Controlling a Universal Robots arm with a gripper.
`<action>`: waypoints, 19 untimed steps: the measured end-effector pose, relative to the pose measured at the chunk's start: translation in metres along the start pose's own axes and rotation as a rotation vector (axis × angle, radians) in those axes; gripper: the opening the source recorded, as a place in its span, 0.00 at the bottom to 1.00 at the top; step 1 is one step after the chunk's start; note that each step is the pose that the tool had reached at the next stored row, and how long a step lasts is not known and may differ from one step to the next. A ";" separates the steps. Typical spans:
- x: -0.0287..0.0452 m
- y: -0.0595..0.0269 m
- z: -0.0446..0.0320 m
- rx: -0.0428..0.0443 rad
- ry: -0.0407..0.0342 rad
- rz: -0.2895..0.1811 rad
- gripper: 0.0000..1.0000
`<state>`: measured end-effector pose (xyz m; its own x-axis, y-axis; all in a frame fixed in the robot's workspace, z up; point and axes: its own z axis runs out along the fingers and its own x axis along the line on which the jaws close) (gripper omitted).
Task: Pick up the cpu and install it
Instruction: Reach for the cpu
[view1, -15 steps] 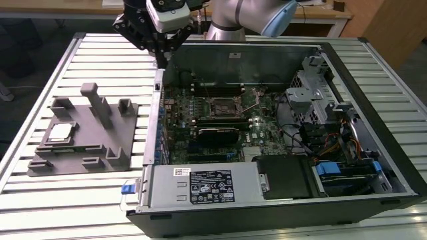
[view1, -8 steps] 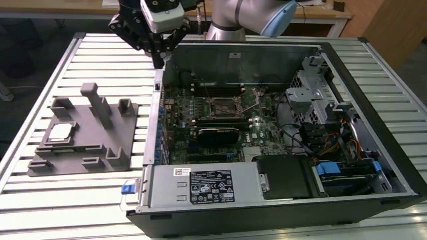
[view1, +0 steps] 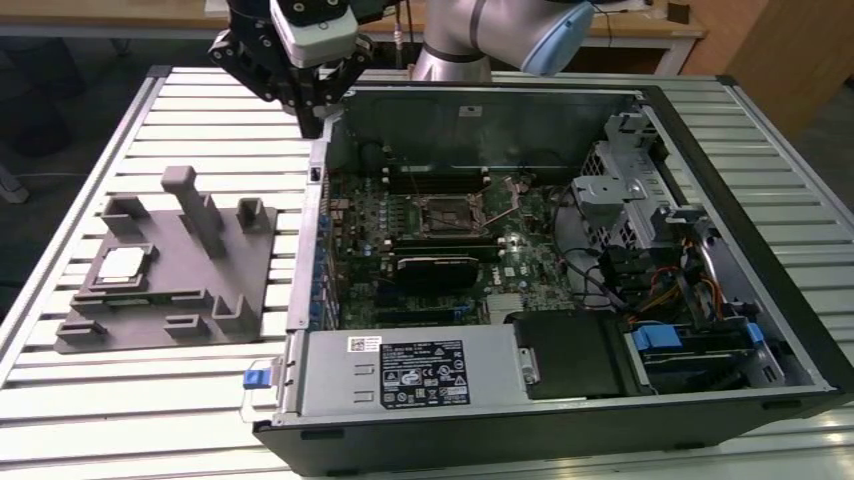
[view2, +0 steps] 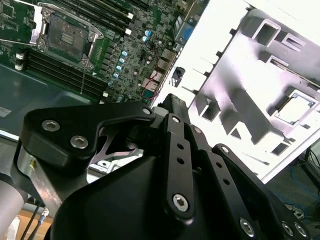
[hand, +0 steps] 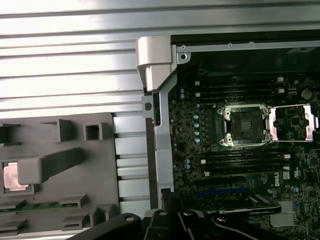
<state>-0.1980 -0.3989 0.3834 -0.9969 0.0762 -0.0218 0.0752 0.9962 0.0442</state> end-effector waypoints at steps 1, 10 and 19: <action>0.0008 -0.0001 0.0000 0.0000 0.0000 0.000 0.11; 0.0077 -0.0006 0.0007 0.0000 0.0001 0.000 0.11; 0.0138 -0.0011 0.0014 0.0001 0.0003 0.000 0.11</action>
<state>-0.2117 -0.3989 0.3817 -0.9969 0.0763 -0.0216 0.0753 0.9962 0.0441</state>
